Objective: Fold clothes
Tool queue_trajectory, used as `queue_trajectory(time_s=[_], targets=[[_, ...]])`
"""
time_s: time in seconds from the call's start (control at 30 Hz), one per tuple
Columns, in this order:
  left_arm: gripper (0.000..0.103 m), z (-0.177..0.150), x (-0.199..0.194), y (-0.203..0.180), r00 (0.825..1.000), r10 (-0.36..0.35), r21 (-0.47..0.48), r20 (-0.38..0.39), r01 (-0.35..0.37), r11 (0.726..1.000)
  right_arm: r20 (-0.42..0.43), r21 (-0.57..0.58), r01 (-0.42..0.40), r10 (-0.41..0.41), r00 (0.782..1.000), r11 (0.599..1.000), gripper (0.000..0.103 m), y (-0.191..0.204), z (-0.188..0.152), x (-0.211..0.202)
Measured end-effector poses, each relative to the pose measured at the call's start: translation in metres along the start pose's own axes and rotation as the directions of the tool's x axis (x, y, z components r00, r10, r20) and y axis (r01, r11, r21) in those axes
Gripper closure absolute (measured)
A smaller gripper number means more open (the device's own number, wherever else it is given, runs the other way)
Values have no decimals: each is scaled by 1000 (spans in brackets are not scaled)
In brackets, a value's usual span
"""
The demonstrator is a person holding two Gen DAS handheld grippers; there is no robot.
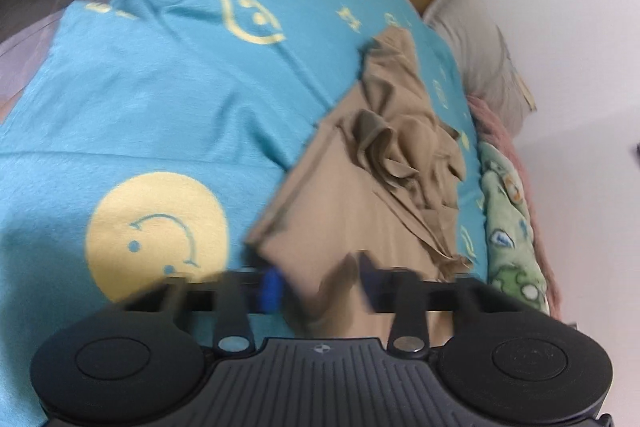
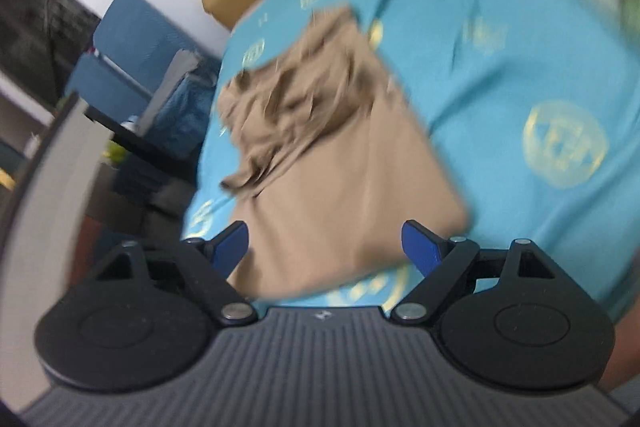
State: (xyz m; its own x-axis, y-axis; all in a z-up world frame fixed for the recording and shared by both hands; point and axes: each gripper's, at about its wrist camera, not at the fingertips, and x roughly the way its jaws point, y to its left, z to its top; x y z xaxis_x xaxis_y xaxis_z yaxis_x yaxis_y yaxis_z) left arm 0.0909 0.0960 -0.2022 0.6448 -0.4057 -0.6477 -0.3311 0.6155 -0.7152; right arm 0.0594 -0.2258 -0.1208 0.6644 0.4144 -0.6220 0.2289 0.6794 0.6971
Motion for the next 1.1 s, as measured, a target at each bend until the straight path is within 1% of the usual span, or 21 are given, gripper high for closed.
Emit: queue_trajectory(time_s=[0.03,0.07,0.13,0.2,0.27,0.3,0.33,0.4,0.43,0.47,0.5,0.53,0.57,0.63,0.73,0.83,0.93,1.03,1.1], targets=[[89,1,1,3,1000,-1,-16,2,1,1000,-45,80,-36,40,998,996,17,-7,-3,12],[92,2,0,5,1000,-20,-30,9,20,999,-82,158,-59,72,994,986,18,-14,-7,24],[95,2,-6,7,998,-58,-47,30,59,997,-134,304,-90,135,982,949,17,-28,-15,46],[96,1,-15,5,990,-126,-44,69,129,991,-115,394,-99,156,981,914,17,-37,-21,59],[97,1,-24,3,974,-198,-43,108,203,978,-39,434,-122,154,987,893,18,-43,-23,62],[97,0,-29,2,967,-223,-34,126,229,973,-1,446,-125,140,990,886,30,-46,-23,61],[97,-1,-33,1,962,-235,-24,139,241,970,38,448,-113,108,993,887,34,-47,-22,58],[98,-3,-38,0,956,-251,-13,152,256,967,113,462,-93,45,993,882,43,-50,-21,50],[98,-4,-40,-1,954,-256,-8,159,260,966,142,476,-85,19,990,875,57,-53,-21,45],[98,-4,-42,-1,952,-259,-7,165,264,965,163,476,-74,-5,987,877,77,-53,-20,41],[98,-4,-43,-2,950,-265,-5,164,269,963,183,475,-63,-29,983,878,90,-54,-19,37],[98,-5,-44,-4,949,-270,3,163,273,962,204,464,-58,-43,978,884,92,-52,-19,32],[98,-8,-44,-10,948,-268,30,170,266,963,227,432,-66,-38,973,900,94,-47,-18,28],[98,-8,-60,-20,947,-256,122,192,236,964,269,356,-77,-23,963,931,94,-31,-15,17],[98,-5,-81,-33,942,-272,128,194,251,959,295,286,-96,7,956,953,94,-13,-9,-7],[98,-5,-107,-51,933,-297,140,204,272,952,322,238,-145,63,945,961,94,3,0,-37],[98,-7,-139,-74,929,-298,174,220,263,949,341,218,-195,113,933,956,94,13,6,-71],[98,-20,-175,-87,928,-300,169,219,267,949,343,175,-201,131,930,964,94,24,0,-107],[98,-32,-200,-91,926,-310,179,215,274,945,338,148,-195,136,931,970,94,28,-13,-130]])
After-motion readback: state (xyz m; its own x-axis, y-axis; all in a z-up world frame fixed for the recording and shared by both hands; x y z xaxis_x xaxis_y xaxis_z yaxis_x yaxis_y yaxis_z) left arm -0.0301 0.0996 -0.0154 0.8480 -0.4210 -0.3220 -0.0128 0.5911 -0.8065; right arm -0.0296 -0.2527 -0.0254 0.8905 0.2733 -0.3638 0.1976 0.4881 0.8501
